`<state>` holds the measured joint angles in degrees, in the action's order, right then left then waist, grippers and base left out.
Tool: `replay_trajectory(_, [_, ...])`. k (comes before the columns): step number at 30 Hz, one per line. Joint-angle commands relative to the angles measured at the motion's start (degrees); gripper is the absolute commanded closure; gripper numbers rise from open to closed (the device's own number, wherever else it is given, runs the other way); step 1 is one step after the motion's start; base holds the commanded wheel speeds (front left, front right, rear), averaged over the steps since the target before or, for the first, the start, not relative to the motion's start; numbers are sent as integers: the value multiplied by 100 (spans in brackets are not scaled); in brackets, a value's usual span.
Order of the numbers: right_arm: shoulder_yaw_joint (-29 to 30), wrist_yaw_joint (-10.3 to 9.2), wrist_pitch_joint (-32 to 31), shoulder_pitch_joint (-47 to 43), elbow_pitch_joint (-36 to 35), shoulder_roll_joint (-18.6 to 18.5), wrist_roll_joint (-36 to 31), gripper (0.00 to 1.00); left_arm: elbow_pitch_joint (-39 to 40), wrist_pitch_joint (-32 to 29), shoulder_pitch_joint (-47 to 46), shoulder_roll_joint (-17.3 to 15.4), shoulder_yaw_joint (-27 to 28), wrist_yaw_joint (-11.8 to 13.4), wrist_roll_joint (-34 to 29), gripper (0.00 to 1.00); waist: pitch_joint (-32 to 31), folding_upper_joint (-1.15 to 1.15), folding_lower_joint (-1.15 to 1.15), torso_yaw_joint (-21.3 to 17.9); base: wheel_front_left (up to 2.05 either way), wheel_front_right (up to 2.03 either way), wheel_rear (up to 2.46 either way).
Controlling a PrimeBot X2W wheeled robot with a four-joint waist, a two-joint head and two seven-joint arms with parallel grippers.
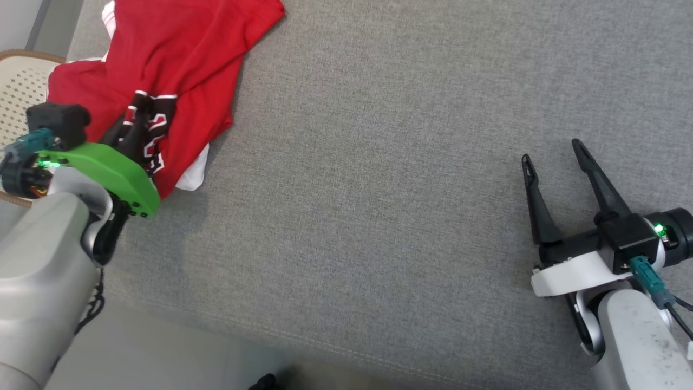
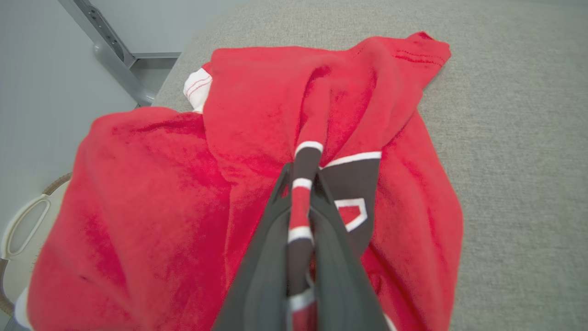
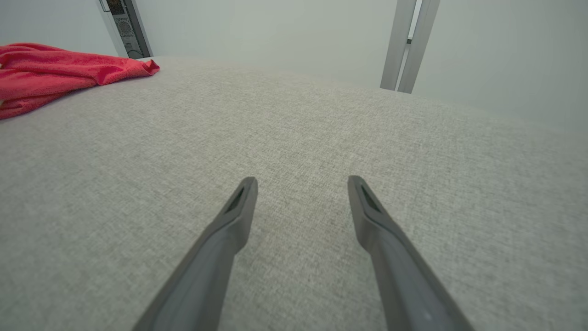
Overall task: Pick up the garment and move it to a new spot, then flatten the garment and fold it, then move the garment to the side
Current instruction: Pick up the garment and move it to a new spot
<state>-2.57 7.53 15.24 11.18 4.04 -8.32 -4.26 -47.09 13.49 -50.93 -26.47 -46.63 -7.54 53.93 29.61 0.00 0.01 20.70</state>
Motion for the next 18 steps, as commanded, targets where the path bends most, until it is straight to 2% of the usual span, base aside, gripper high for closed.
replay_trajectory(1, [-49,-7,-15,-22,115,39,28,0,-18,90,-106,-168,-30,14,31,100,-231,0,-1,-68,0,0,0])
replay_trajectory(4, [-109,-6,-13,-12,148,151,82,0,167,175,-179,-372,40,14,-120,100,-514,0,-1,-161,0,0,0])
replay_trajectory(9, [-182,-7,-12,-57,230,332,182,0,921,172,-104,-802,754,14,-726,100,-999,0,-1,-377,0,0,0])
replay_trajectory(14, [-243,-7,-8,-181,293,488,269,0,1738,173,141,-1124,1259,22,-1296,100,-1510,0,-1,-746,0,0,0])
replay_trajectory(18, [-281,-7,-8,-222,308,529,338,0,2330,174,185,-1321,1414,125,-1455,100,-1771,0,-1,-1137,0,0,0])
